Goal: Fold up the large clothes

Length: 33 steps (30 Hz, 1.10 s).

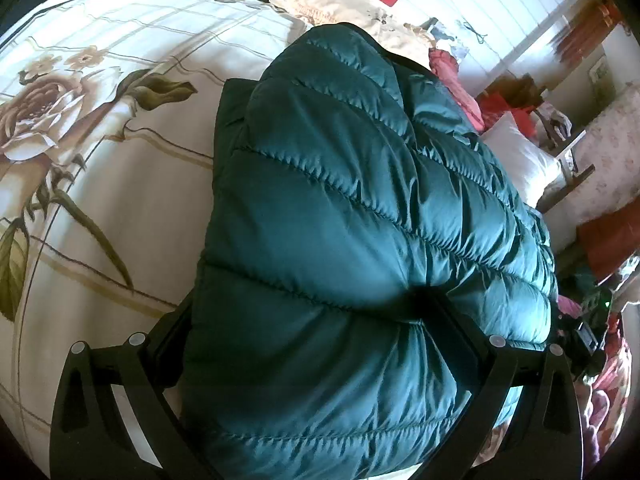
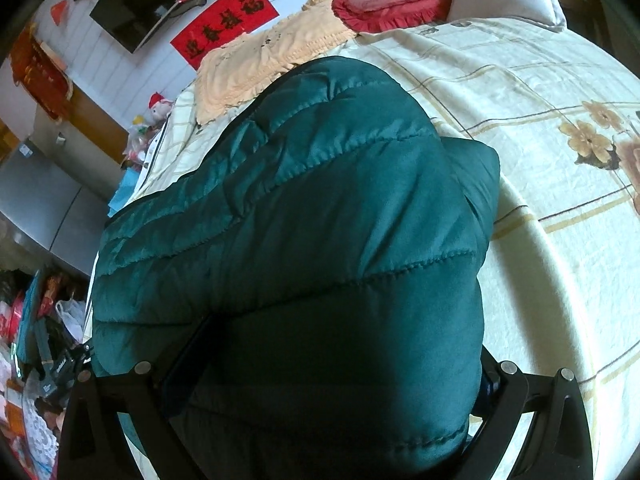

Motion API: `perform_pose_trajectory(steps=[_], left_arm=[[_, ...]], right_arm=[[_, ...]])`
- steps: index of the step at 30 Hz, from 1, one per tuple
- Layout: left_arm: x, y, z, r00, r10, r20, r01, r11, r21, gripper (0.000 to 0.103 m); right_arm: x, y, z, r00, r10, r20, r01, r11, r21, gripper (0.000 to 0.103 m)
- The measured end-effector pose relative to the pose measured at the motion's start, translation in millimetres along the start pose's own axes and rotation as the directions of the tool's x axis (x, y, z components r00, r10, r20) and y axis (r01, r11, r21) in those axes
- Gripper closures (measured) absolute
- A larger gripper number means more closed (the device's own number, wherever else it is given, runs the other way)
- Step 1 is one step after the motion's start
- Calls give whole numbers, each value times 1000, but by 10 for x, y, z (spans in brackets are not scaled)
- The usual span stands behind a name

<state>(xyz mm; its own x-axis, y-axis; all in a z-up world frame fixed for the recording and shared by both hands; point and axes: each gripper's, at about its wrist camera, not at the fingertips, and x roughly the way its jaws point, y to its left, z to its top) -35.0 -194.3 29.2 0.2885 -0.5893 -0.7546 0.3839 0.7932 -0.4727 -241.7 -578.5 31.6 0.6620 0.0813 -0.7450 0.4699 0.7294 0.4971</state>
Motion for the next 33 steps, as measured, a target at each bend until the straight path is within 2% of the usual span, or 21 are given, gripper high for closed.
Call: perform_pose_trajectory(steps=[4,6,12,18,21,25,33], left_arm=[[5,-40,12,1000,6,-5,-6,1000,4,0],[-9,-94,-11,1000,13,6,-13,1000,25,1],[-120,-239,-65,998,41,47,-45,995,85,20],[-297,-297,-118,997,44,68,-52,991,125,43],[-425,-288,-181,997,29,72,-38,991,132,47],[-596,-269,-312,998,16,60,-24,990,138,48],[-973,-72,-769,1000,5,4,-6,989,145,48]], right_arm=[[-19,50,-31,1000,-10,17,11,1000,-18,2],[-40,136,-52,999,-23,30,24,998,-49,13],[-161,296,-97,997,-59,55,65,991,-120,36],[-316,451,-143,993,-82,83,94,984,-150,53],[-429,527,-186,994,-73,86,86,984,-157,56],[-533,621,-280,996,-65,66,76,982,-176,58],[-834,602,-721,999,-32,3,32,982,-185,58]])
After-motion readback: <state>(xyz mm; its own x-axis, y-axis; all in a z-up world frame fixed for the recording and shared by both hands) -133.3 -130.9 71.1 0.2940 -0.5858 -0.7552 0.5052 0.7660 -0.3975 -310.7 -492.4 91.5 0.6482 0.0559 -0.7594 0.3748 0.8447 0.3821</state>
